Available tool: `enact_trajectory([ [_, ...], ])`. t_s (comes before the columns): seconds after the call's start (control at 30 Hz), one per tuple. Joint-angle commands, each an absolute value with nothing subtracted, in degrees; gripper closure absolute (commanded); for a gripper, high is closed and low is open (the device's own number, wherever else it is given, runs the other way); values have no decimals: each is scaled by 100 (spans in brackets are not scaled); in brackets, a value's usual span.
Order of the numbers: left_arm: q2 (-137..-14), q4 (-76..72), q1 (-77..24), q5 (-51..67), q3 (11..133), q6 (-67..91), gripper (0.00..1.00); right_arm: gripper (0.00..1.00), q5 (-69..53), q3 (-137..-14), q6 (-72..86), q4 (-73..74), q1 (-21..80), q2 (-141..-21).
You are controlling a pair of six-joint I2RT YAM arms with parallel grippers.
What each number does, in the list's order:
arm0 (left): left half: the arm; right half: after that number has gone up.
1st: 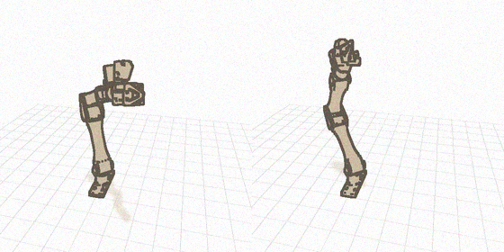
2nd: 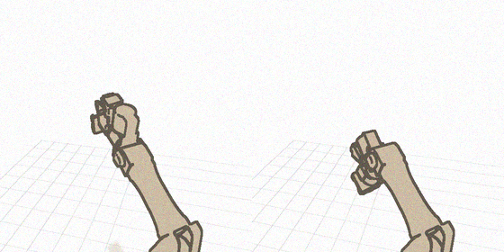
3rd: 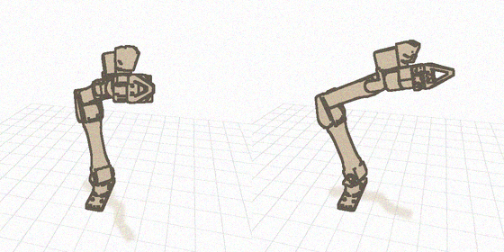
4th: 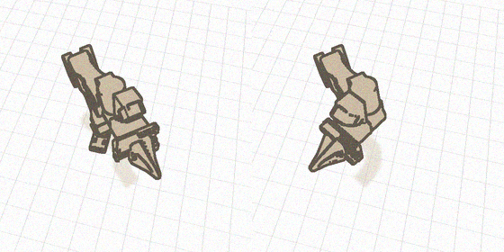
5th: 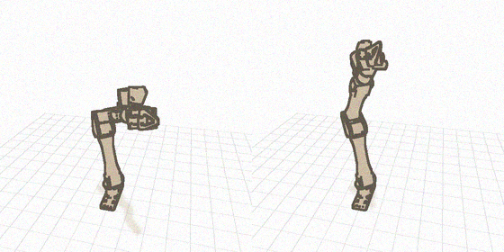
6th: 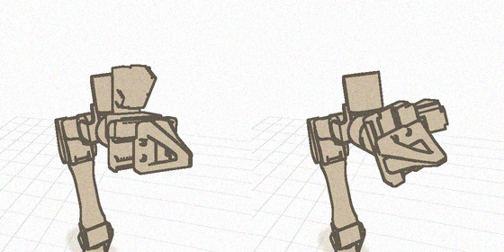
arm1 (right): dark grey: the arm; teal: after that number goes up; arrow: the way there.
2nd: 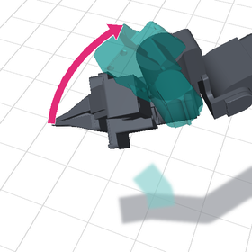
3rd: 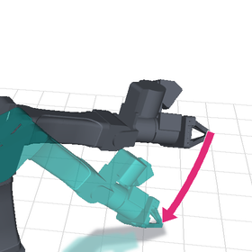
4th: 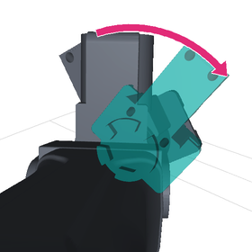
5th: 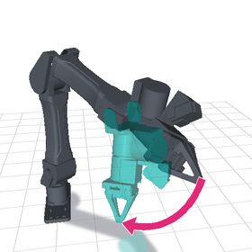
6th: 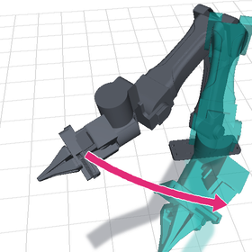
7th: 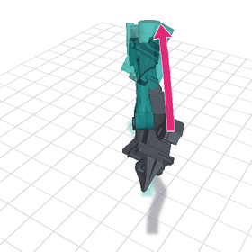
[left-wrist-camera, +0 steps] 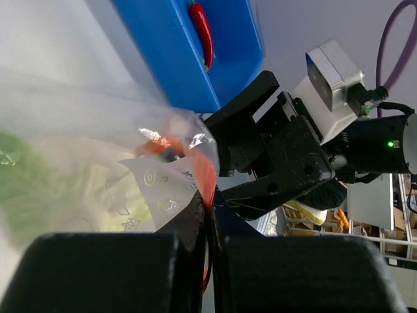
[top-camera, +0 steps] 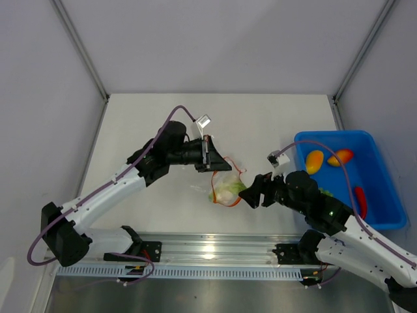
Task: Place the food in the zip-top bag and seal the zipper
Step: Place the fake vegetable in the zipper food storage bag.
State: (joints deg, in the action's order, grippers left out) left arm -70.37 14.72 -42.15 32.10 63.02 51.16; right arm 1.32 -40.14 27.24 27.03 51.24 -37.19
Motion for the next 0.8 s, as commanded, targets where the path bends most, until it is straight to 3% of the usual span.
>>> enact_trajectory([
  [0.0,-6882,1363,-4271,3182,6486,5168,100,29,-324,-3964,2891,2040,5115,-3779],
  [0.2,-6759,1143,-4289,3217,6319,5282,99,29,-326,-4095,3006,1837,5115,-3964],
  [0.47,-6724,1195,-4289,3182,6319,5238,99,35,817,-4491,3506,2899,5115,-3771],
  [0.77,-6566,1371,-4280,2717,6407,5177,99,37,791,-4650,4297,3770,5115,-3480],
])
